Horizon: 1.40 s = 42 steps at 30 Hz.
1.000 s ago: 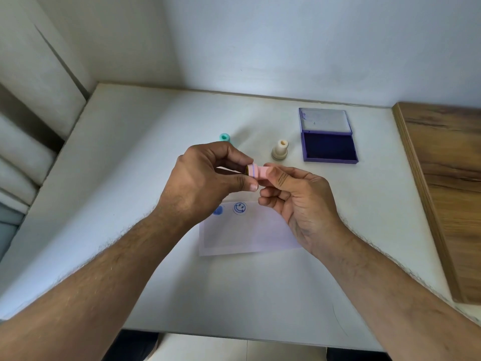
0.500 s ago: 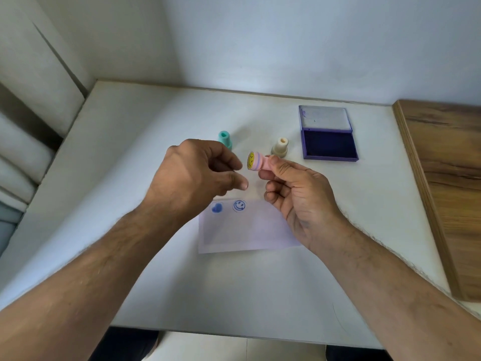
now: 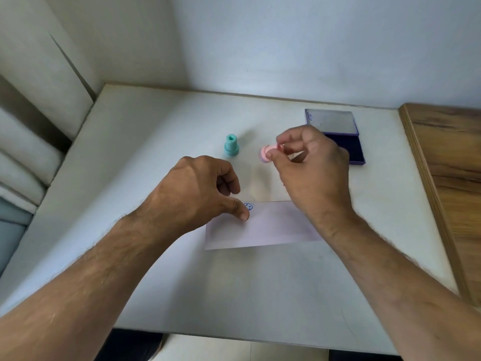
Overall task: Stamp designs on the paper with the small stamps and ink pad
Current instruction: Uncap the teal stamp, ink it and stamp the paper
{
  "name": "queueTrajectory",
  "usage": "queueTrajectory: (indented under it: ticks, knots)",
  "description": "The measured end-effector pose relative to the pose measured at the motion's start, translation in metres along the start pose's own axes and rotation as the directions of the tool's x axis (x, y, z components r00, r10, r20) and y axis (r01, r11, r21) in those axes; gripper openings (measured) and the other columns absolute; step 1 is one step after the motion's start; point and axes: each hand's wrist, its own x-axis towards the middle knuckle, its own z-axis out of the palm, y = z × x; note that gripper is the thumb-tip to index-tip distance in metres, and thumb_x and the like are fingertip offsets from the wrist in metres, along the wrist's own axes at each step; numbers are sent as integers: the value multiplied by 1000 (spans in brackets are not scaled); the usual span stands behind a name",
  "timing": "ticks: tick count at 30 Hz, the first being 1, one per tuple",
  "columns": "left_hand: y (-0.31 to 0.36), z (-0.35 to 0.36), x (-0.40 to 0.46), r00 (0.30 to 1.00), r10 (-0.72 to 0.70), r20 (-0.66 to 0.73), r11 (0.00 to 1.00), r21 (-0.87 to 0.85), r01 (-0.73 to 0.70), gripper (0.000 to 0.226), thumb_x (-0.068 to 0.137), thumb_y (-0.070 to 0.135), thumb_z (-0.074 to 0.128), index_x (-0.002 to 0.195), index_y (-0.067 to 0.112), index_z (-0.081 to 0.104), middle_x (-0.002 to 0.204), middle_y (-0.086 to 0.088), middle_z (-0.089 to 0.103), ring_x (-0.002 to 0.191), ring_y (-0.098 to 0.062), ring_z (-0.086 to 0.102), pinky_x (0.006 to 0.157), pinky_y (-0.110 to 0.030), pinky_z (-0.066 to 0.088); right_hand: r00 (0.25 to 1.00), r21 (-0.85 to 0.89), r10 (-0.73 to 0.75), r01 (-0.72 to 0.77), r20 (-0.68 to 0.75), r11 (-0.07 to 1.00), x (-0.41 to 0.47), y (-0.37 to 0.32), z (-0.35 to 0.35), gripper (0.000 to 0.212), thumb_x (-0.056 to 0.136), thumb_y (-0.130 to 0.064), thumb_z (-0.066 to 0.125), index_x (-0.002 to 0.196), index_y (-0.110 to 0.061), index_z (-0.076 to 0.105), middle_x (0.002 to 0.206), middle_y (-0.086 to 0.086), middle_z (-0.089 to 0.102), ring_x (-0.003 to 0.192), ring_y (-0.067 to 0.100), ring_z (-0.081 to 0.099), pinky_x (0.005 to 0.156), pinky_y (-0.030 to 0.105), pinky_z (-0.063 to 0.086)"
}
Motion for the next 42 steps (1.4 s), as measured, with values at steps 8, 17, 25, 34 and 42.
queueTrajectory:
  ticks: [8, 17, 25, 34, 42]
  knots:
    - [-5, 5, 10, 975, -16, -223, 996, -90, -5, 19, 71, 36, 85, 81, 29, 71, 72, 13, 67, 66, 1, 60, 54, -10, 39, 966, -238, -252, 258, 56, 936, 5, 1, 19, 21, 90, -24, 67, 110, -21, 68, 101, -3, 73, 79, 13, 65, 74, 26, 55]
    - [-10, 8, 17, 966, -21, -258, 994, -111, -8, 13, 77, 30, 82, 85, 30, 73, 75, 14, 69, 73, 1, 63, 57, -7, 40, 979, -235, -194, 203, 64, 950, 6, 4, 25, 24, 92, -28, 64, 115, -22, 66, 107, -4, 72, 98, 15, 65, 82, 29, 55]
    - [-14, 9, 18, 949, -6, -315, 993, -117, -32, 8, 81, 25, 79, 85, 30, 73, 72, 16, 68, 59, 3, 58, 56, -10, 40, 958, -244, -286, 278, 5, 929, 1, -4, 19, 34, 89, -25, 67, 122, -22, 62, 111, -2, 68, 86, 5, 55, 73, 22, 52]
    - [-12, 6, 28, 923, -8, -386, 995, -98, -33, 9, 85, 20, 72, 90, 28, 71, 71, 17, 62, 76, -11, 63, 58, -14, 42, 848, -531, -471, 522, 242, 668, 7, -31, 42, 34, 83, -17, 61, 116, -14, 66, 95, 5, 72, 101, 30, 51, 67, 39, 51]
    - [-18, 4, 33, 905, -94, -416, 989, -145, 35, 15, 84, 18, 74, 88, 27, 63, 77, 9, 64, 77, -18, 64, 58, -25, 51, 899, -534, -326, 437, 293, 724, 28, -37, 48, 43, 87, -22, 64, 129, -28, 61, 108, 1, 71, 111, 27, 46, 89, 41, 48]
